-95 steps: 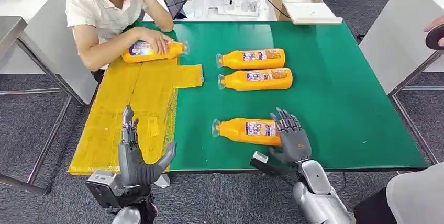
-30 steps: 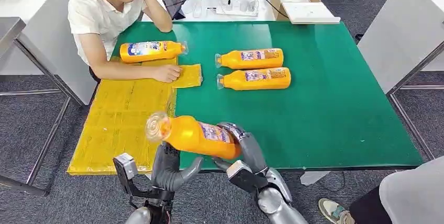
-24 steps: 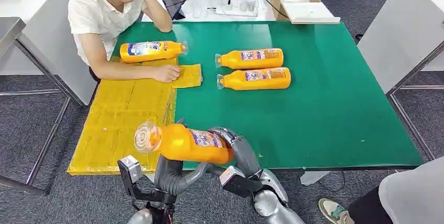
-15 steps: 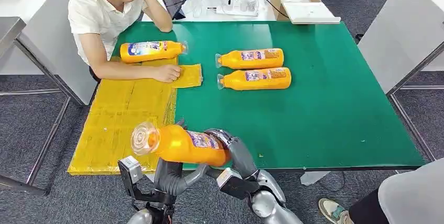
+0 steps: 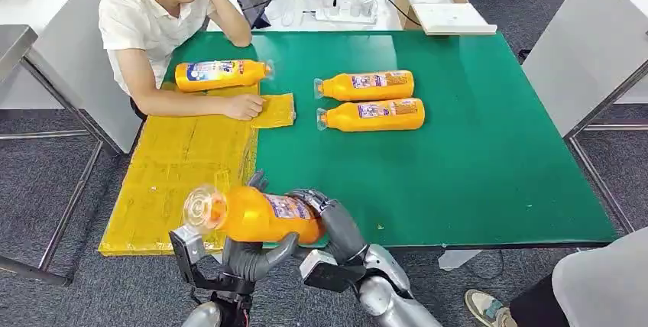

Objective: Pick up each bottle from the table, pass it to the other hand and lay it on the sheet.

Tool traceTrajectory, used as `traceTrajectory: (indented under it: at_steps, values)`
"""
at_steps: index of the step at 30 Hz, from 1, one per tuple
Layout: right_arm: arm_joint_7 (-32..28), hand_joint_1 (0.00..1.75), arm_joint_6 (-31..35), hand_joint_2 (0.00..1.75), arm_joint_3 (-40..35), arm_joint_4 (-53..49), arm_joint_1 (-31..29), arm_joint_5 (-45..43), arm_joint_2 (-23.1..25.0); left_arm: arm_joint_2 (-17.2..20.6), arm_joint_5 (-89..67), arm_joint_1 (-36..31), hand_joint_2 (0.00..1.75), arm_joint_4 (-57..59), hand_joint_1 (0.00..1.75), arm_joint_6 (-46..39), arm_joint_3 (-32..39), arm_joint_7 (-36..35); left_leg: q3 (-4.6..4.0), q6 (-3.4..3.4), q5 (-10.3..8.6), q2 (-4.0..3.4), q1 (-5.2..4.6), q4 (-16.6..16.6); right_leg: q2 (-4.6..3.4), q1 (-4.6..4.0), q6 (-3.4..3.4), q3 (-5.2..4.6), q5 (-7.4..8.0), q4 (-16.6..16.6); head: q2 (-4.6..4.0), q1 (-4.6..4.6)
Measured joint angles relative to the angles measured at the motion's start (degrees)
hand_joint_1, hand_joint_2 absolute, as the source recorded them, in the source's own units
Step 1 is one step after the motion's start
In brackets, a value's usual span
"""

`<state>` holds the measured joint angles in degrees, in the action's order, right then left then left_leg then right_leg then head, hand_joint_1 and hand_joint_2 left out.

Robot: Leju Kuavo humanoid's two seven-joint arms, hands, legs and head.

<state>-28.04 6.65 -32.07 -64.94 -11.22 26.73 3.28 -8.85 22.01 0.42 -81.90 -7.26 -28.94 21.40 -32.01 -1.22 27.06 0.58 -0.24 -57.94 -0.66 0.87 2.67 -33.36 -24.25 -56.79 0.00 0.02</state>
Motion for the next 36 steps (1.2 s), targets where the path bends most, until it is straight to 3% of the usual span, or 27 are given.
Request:
traceTrajectory:
  at_steps: [3, 4, 5, 6, 7, 11, 12, 17, 26, 34, 36]
  values:
    - [0.2, 1.66, 1.5, 1.75, -1.2, 0.6, -0.4, 0.8, 0.1, -0.2, 2.6, -0.5, 1.75, 0.9, 1.75, 0.7, 0.4, -1.1, -0.02, 0.0, 0.0, 0.0, 0.0, 0.0, 0.0, 0.0, 0.0, -0.01, 0.0, 0.0, 0.0, 0.0]
    - [0.3, 1.33, 1.9, 1.75, -1.6, 0.9, -0.5, 1.0, 0.2, -0.2, 4.4, -0.6, 1.75, 1.2, 1.75, 1.6, 0.6, -1.4, -0.02, 0.0, 0.0, -0.03, 0.0, 0.0, 0.0, 0.01, 0.0, -0.01, 0.0, 0.0, 0.0, 0.0]
    - [0.3, 0.56, 2.2, 1.75, -1.9, 1.2, -0.6, 1.0, 0.3, -0.3, 6.1, -0.6, 1.75, 1.3, 1.75, 2.4, 0.9, -1.7, -0.02, 0.0, 0.0, -0.04, 0.0, 0.0, 0.0, 0.01, 0.0, -0.01, 0.0, 0.0, 0.0, 0.0]
    - [0.3, 0.17, 2.6, 1.75, -2.4, 1.7, -0.7, 1.0, 0.4, -0.5, 7.7, -0.6, 1.75, 1.4, 1.75, 3.1, 1.2, -2.0, -0.02, 0.0, 0.0, -0.03, 0.0, 0.0, 0.0, 0.01, 0.0, -0.02, 0.0, 0.0, 0.0, 0.02]
    - [0.3, 0.0, 3.1, 1.75, -2.8, 2.3, -0.9, 1.0, 0.5, -0.7, 8.8, -0.4, 1.75, 1.4, 1.75, 3.5, 1.5, -2.3, -0.02, 0.0, 0.0, -0.02, -0.01, 0.0, 0.0, 0.01, 0.0, -0.04, 0.0, 0.0, -0.02, 0.0]
    - [-0.5, 0.0, 5.2, 1.75, -4.5, 4.3, -1.0, 1.2, 0.9, -1.5, 12.2, -0.2, 1.75, 1.4, 1.75, 4.0, 2.7, -3.7, -0.05, 0.0, 0.0, -0.01, -0.01, 0.0, 0.0, 0.01, 0.0, -0.05, 0.0, 0.0, 0.0, 0.02]
    - [-0.8, 0.0, 5.7, 0.0, -4.9, 4.6, -1.0, 1.4, 0.9, -1.6, 12.9, -0.2, 1.75, 1.4, 1.75, 4.2, 3.1, -3.9, -0.05, 0.0, 0.0, -0.01, -0.01, 0.0, 0.0, 0.01, 0.0, -0.06, 0.0, 0.0, -0.02, -0.02]
    - [-2.3, 0.0, 8.2, 0.0, -6.9, 5.5, -0.9, 2.5, 1.5, -2.1, 15.5, -0.3, 1.75, 1.6, 1.75, 4.9, 5.1, -4.5, -0.06, 0.0, 0.0, -0.03, 0.01, 0.0, -0.01, -0.01, 0.0, -0.1, 0.0, 0.0, 0.0, -0.02]
    - [-0.9, 0.0, 12.9, 0.0, -10.5, 4.2, -0.4, 7.5, 1.5, -2.3, 11.4, -3.1, 1.75, 5.0, 1.75, 0.1, 11.2, 0.5, -0.06, 0.01, -0.01, -0.01, 0.0, 0.0, 0.0, -0.01, 0.0, -0.1, 0.0, 0.0, 0.0, -0.02]
    - [-0.9, 0.0, 15.0, 0.0, -14.4, 1.4, 2.7, 11.3, 1.0, -1.2, -15.6, -11.3, 1.75, 14.7, 1.75, -21.4, 15.7, 5.1, -0.11, 0.02, -0.02, 0.01, 0.06, 0.0, 0.03, -0.05, -0.01, -0.11, 0.01, 0.0, -0.02, 0.02]
    - [-0.9, 0.0, 15.0, 0.0, -14.4, 1.4, 2.7, 11.3, 1.0, -1.2, -15.6, -11.3, 1.75, 14.7, 1.75, -21.4, 15.7, 5.1, -0.11, 0.02, -0.02, 0.01, 0.06, 0.0, 0.03, -0.05, -0.01, -0.11, 0.01, 0.0, -0.02, 0.02]
